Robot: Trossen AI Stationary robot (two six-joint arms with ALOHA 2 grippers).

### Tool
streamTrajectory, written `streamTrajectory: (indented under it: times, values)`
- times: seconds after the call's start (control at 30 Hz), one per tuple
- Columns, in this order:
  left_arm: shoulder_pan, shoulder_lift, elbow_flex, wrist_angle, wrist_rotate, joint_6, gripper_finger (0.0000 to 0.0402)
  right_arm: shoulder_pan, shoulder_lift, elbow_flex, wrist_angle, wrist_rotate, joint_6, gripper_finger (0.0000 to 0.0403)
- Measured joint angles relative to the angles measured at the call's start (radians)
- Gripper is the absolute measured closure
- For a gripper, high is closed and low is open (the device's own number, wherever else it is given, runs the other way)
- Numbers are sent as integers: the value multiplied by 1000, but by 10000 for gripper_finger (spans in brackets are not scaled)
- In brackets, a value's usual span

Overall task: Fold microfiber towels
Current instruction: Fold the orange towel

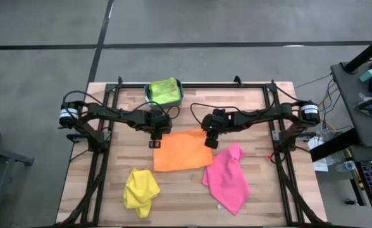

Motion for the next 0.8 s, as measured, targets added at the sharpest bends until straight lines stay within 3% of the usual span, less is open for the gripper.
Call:
streamTrajectory:
  times: [0.23,0.33,0.5,0.8]
  values:
    - [-7,-52,11,-17,5,-8,269,-1,-50,0,-27,-1,19,259]
    - [-25,-88,11,4,59,-24,269,6,-58,0,-17,-7,22,270]
    - [-69,-108,-16,113,139,-92,269,26,-39,-3,87,-72,26,308]
    - [-135,-80,-104,217,121,-166,269,41,81,-7,211,-67,18,391]
